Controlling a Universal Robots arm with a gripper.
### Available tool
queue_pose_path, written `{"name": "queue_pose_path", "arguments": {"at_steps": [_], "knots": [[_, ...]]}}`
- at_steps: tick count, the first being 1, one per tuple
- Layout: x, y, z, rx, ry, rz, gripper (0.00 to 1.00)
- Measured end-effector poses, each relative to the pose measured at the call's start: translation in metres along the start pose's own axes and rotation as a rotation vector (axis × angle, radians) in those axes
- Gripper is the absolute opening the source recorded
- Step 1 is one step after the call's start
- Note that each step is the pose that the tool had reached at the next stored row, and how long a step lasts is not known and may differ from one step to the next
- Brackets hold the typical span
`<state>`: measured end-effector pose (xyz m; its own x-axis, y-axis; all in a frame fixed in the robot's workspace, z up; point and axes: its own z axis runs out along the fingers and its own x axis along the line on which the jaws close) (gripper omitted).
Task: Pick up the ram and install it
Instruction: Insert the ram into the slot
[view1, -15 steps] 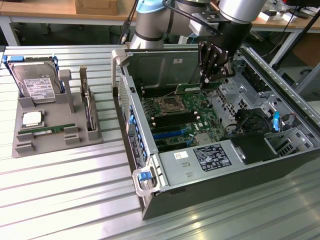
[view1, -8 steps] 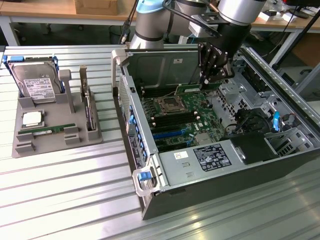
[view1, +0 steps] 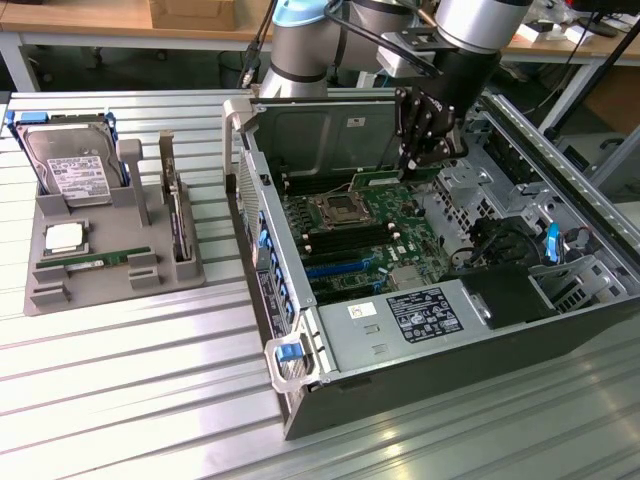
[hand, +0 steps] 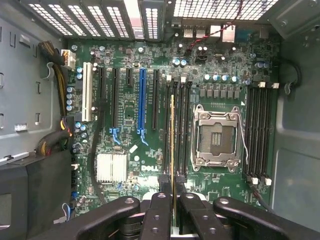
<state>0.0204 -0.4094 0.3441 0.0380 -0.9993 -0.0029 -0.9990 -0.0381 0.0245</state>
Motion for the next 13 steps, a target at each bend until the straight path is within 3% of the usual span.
{"name": "queue_pose_path", "arguments": {"at_steps": [13], "knots": [[0.0, -0.0001, 0.0039, 0.0, 0.0004, 0.0, 0.13]]}}
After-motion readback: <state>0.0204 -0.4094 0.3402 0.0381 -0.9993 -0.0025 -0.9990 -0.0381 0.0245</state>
